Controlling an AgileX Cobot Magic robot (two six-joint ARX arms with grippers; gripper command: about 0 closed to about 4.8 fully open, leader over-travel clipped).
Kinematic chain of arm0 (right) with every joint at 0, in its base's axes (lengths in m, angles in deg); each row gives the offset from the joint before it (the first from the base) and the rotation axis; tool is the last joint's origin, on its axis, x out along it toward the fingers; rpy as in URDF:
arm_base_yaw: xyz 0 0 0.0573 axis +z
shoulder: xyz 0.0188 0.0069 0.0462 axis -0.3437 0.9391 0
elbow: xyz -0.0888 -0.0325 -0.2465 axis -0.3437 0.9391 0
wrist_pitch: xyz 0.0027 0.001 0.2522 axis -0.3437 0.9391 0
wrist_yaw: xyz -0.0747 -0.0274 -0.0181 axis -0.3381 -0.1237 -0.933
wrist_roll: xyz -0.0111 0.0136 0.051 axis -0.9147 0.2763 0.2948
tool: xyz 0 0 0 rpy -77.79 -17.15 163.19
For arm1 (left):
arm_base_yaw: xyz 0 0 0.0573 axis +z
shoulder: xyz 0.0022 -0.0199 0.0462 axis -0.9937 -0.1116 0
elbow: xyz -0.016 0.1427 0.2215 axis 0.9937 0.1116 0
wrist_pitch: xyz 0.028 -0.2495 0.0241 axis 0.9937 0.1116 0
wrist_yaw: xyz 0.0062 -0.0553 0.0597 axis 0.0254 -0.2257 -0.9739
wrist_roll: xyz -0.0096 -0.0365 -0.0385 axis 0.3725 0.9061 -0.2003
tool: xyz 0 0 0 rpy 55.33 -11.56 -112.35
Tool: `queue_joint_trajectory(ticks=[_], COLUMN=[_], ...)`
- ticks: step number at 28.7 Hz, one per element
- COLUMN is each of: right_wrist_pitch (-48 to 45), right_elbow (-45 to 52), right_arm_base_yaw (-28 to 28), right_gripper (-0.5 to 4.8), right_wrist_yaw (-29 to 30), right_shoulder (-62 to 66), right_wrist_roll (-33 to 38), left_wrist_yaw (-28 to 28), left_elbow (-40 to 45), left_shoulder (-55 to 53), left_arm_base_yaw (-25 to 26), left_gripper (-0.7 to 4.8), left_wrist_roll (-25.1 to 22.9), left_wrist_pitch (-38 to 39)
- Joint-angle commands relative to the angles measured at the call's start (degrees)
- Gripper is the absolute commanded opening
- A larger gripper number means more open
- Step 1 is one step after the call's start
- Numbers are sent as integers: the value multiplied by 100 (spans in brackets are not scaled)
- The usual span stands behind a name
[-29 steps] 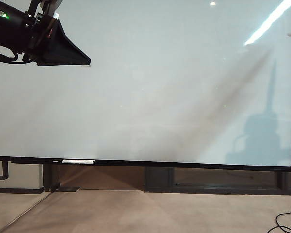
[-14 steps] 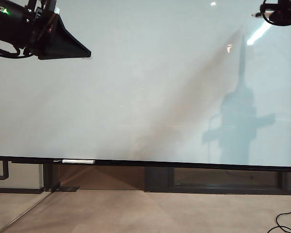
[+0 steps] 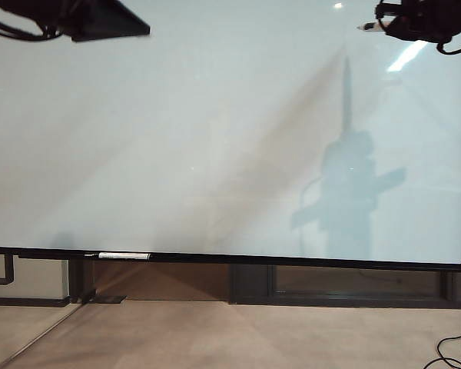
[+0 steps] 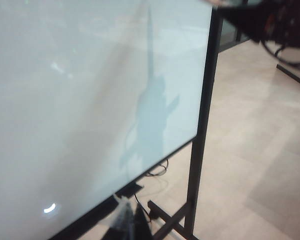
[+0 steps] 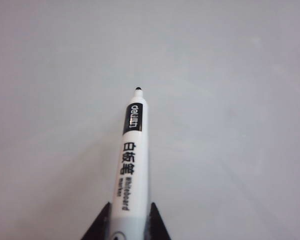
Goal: Reach to the right to find the marker pen, pick it up, and write the number 10 on the whiteboard.
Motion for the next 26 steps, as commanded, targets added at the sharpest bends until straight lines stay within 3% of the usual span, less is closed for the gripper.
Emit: queue_joint_trajectory(ticks=[1, 13, 26], right_wrist_pitch=[-83, 55, 221], right_elbow=[-44, -597, -1360], right_arm_base_yaw=[120, 518, 979], right_gripper=[-6, -6, -6], right_wrist_yaw=[17, 168, 297], right_shoulder=[-31, 431, 925], right_wrist_roll=[-68, 28, 52], left_wrist_yaw=[-39, -667, -1320], left_elbow=[-2, -2, -24], left_shoulder=[15, 15, 197], left_arm_base_yaw=[-4, 0, 2], left_gripper=[-6, -6, -6], left_wrist_roll=[-39, -195, -404], left_wrist_pitch=[116, 179, -236])
